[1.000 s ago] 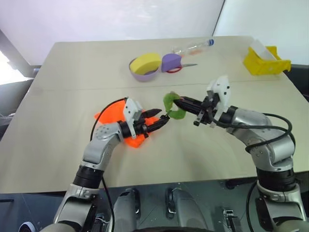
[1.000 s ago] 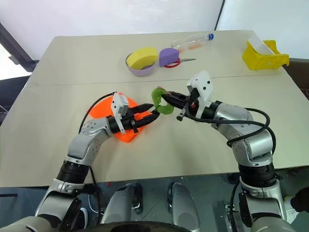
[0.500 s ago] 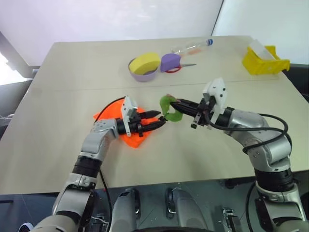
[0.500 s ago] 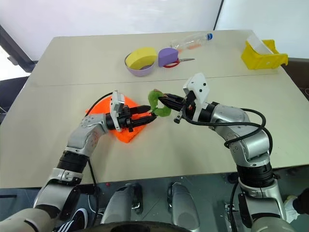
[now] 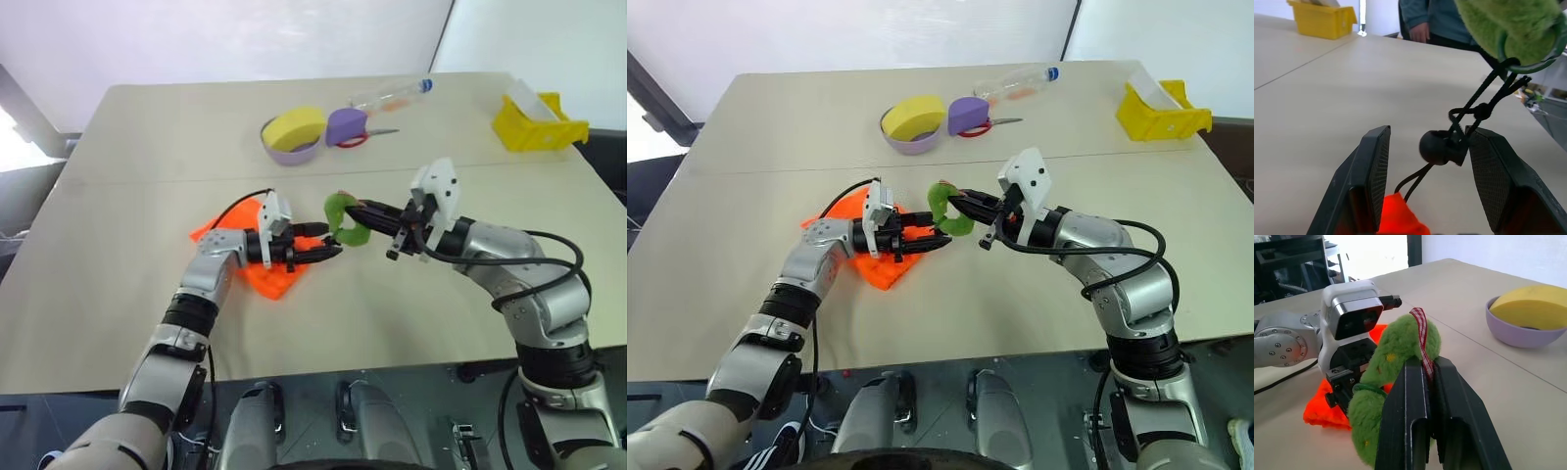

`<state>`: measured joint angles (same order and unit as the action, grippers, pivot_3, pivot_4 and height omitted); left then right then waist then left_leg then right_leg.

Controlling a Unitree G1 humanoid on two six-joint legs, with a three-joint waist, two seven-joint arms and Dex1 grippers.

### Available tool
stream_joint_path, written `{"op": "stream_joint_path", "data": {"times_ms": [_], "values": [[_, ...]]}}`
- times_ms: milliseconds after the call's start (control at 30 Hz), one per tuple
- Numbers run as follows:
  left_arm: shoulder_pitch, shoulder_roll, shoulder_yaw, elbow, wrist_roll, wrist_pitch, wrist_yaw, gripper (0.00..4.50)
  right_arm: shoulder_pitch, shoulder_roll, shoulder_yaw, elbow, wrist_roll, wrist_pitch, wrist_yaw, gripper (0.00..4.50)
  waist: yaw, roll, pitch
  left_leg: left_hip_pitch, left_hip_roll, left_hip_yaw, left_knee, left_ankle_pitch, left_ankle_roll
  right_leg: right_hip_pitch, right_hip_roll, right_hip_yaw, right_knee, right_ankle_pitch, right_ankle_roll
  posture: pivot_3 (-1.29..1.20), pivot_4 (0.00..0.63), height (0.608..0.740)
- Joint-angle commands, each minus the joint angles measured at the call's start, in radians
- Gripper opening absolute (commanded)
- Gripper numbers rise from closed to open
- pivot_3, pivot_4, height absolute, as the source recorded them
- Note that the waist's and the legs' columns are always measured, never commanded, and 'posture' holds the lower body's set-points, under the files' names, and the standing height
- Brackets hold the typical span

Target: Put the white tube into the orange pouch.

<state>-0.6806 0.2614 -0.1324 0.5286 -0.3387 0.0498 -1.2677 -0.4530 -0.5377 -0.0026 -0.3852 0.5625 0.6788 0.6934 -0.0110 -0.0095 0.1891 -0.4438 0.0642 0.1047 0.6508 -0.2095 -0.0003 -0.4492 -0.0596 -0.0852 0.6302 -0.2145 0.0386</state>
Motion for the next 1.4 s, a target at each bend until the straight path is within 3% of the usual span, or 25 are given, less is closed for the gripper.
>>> {"op": "stream_joint_path", "data": {"times_ms": [33,200,267,400,433,867,1133,1400], "values": [[-0.007,0.022,0.016,-0.036,-0.015,-0.010,-0.047,2.60,-0.012,-0.001,-0.005,-0.022,0.004,-0.011,0.002,0.00,0.000,0.000,0.000,0.000,0.000,0.000,0.000,0.000,0.000,0.000,0.000,0.000,0.000,0.000,0.000,0.00,0.150,0.740],[-0.019,0.014,0.017,-0.002,0.000,-0.028,-0.050,2.60,-0.022,0.004,-0.005,-0.016,-0.001,-0.016,-0.003,0.00,0.002,0.000,0.000,0.000,0.000,0.000,0.000,0.000,0.000,0.000,0.000,0.000,0.000,0.000,0.000,0.00,0.150,0.740],[-0.024,-0.001,0.019,0.003,-0.002,-0.029,-0.039,2.06,-0.021,0.004,-0.003,-0.020,0.000,-0.014,-0.004,0.00,0.003,0.000,0.000,0.000,0.000,0.000,0.001,0.000,0.000,0.000,0.000,0.000,0.000,0.000,0.000,0.00,0.150,0.740],[-0.024,-0.012,0.021,0.000,0.002,-0.046,-0.032,0.43,-0.015,0.000,-0.001,-0.025,-0.003,-0.011,-0.009,0.00,0.002,0.000,0.000,0.000,0.000,0.000,0.001,0.000,0.000,0.000,-0.001,0.000,0.000,0.000,0.000,0.00,0.150,0.740],[-0.024,-0.012,0.021,0.001,0.007,-0.055,-0.029,0.22,-0.014,-0.001,-0.002,-0.026,-0.003,-0.011,-0.011,0.00,0.002,0.000,0.000,0.000,0.000,0.000,0.001,0.000,0.000,0.000,-0.001,0.000,0.000,0.000,0.000,0.00,0.150,0.740],[-0.034,-0.012,0.032,0.028,0.021,-0.088,-0.011,0.22,-0.025,0.003,-0.010,0.004,-0.045,-0.031,-0.039,0.00,0.002,0.000,0.000,0.000,0.000,0.000,0.001,0.000,0.000,0.000,0.000,0.000,0.000,0.000,0.000,0.00,0.150,0.740],[-0.042,0.051,0.006,0.068,0.173,-0.318,0.093,0.22,-0.061,0.024,-0.107,0.180,-0.133,-0.061,-0.203,0.00,0.001,0.000,0.000,0.000,0.000,0.001,0.001,0.000,0.000,0.000,0.000,0.000,0.000,0.002,0.000,0.00,0.150,0.740],[0.063,0.106,-0.030,-0.137,0.151,-0.140,0.068,0.21,-0.098,0.033,-0.160,0.320,-0.203,-0.072,-0.328,0.00,-0.001,0.000,0.000,0.000,0.000,0.002,0.000,0.000,0.000,0.000,0.000,0.000,0.001,0.003,0.001,0.00,0.150,0.740]]}}
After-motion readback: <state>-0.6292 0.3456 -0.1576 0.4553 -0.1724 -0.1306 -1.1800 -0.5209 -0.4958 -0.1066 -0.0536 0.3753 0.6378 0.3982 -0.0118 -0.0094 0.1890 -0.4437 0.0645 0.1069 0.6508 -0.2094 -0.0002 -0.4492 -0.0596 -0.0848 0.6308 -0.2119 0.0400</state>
